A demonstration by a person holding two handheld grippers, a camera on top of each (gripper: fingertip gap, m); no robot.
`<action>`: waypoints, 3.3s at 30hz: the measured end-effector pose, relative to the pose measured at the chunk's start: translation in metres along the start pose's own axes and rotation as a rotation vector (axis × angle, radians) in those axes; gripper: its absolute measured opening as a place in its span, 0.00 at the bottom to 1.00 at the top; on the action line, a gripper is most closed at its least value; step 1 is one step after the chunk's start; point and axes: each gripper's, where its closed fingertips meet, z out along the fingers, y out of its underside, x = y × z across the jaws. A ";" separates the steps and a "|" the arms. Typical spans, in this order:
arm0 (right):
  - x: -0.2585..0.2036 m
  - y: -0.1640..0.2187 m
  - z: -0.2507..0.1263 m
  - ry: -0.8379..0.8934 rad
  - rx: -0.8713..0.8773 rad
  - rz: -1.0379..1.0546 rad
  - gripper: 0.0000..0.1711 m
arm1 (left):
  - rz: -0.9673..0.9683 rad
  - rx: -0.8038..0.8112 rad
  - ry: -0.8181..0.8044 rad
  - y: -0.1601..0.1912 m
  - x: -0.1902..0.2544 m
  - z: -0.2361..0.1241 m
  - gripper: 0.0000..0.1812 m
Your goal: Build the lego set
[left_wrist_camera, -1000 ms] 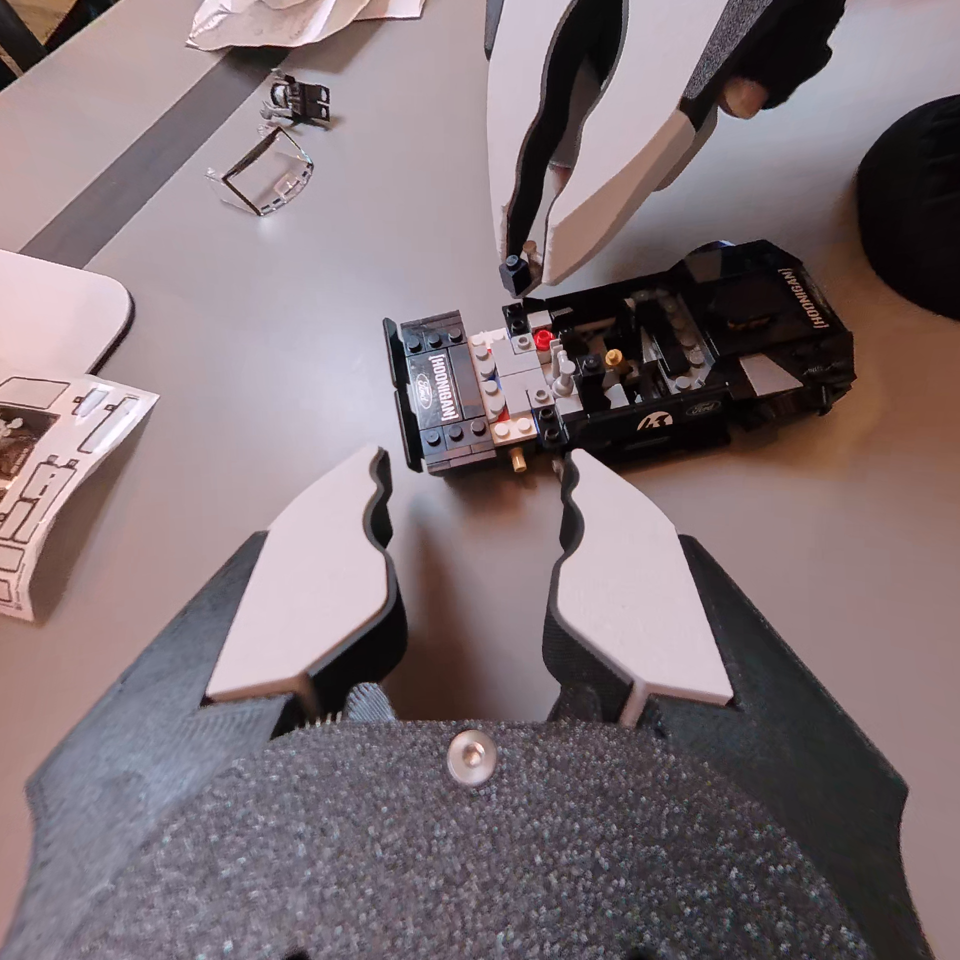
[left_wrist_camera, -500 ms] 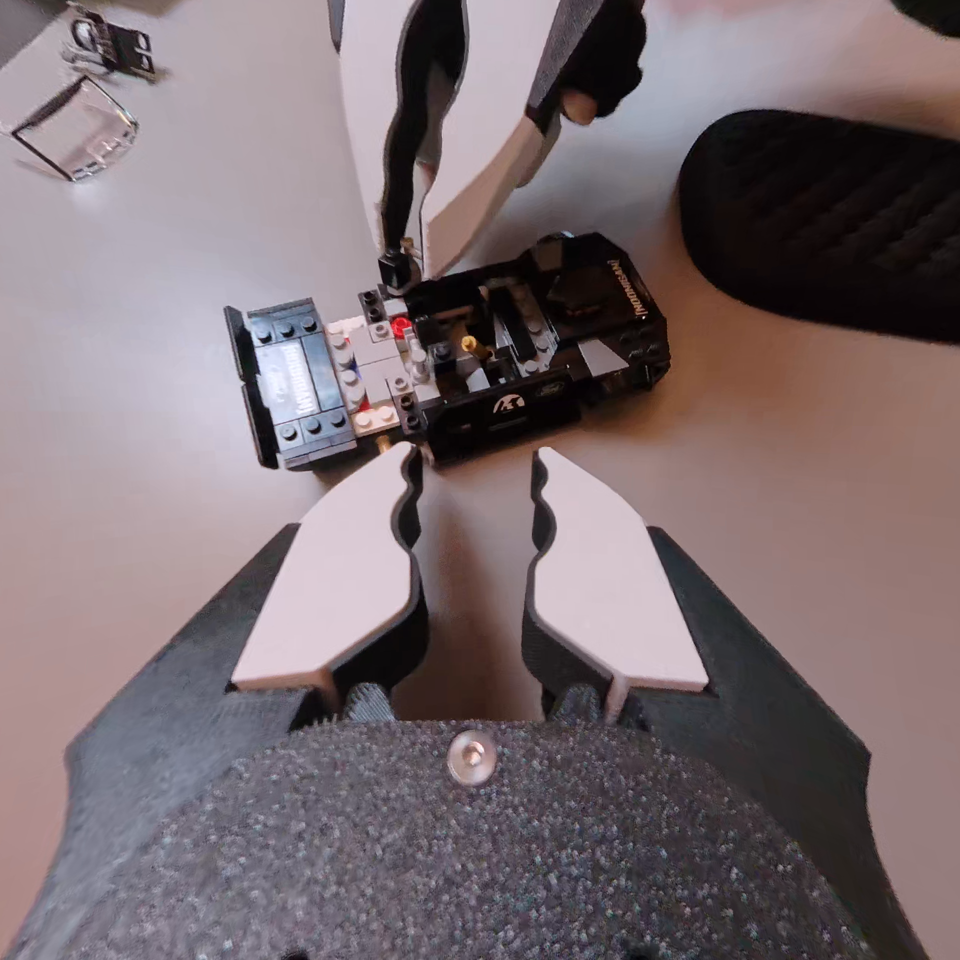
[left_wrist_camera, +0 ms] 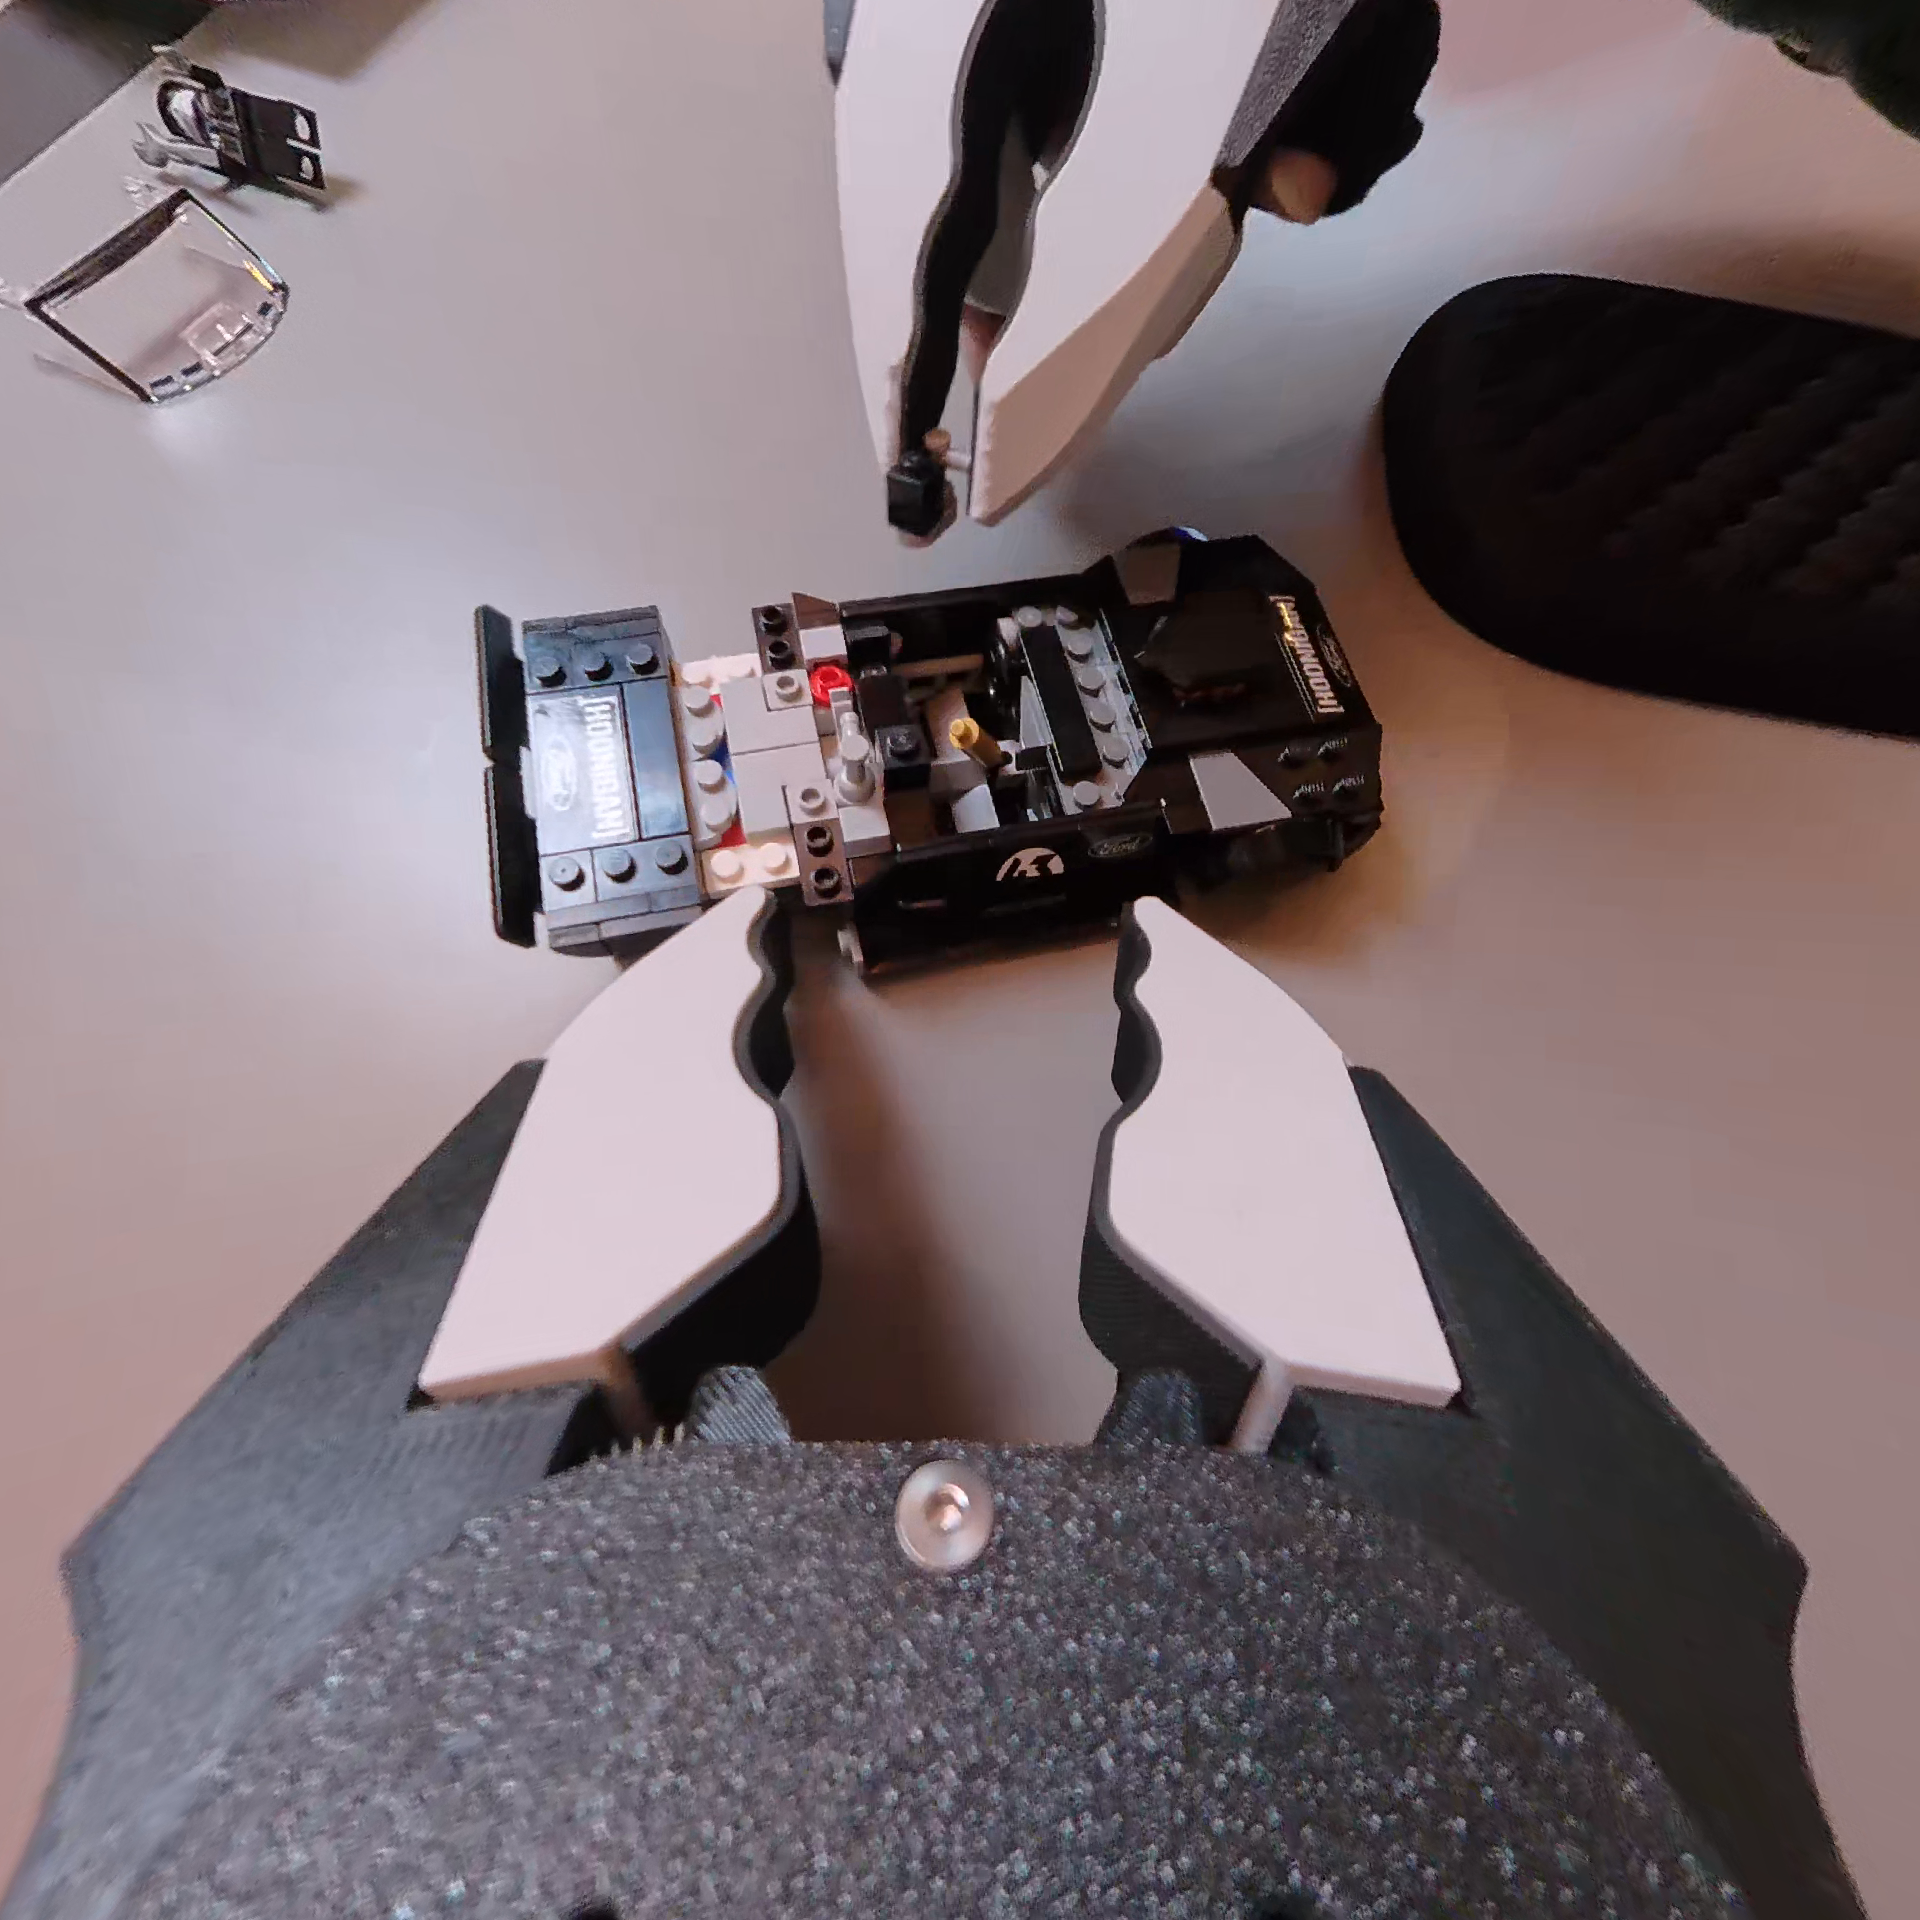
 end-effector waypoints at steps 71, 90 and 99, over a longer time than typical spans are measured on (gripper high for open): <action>-0.029 -0.020 0.030 -0.066 -0.152 -0.383 0.06 | 0.162 -0.141 -0.093 0.040 -0.010 -0.039 0.42; -0.027 -0.018 0.027 -0.050 -0.167 -0.362 0.09 | 0.163 -0.143 -0.092 0.042 -0.011 -0.040 0.41; -0.025 -0.019 0.020 -0.014 -0.164 -0.350 0.10 | 0.163 -0.137 -0.093 0.042 -0.011 -0.041 0.41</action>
